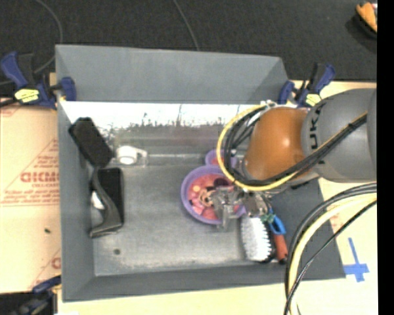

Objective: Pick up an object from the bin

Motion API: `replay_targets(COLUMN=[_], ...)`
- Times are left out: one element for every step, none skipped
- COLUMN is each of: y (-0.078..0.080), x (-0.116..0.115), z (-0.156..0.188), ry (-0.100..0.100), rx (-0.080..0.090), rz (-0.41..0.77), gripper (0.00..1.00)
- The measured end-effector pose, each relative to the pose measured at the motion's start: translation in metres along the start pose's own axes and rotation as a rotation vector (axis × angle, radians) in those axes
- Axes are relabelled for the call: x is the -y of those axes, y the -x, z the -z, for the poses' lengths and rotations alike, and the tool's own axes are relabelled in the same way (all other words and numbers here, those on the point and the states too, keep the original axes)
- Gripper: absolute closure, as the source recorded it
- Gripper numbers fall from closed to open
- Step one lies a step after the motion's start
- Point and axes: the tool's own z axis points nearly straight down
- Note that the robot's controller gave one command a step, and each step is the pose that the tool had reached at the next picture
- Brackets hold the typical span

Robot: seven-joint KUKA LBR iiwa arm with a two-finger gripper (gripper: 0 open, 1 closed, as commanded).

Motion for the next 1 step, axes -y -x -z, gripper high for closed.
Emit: replay_targets(y=[0.0001], x=[0.0], z=[0.0], ry=[0.0], rx=[0.0], rz=[0.0], gripper=[1.0])
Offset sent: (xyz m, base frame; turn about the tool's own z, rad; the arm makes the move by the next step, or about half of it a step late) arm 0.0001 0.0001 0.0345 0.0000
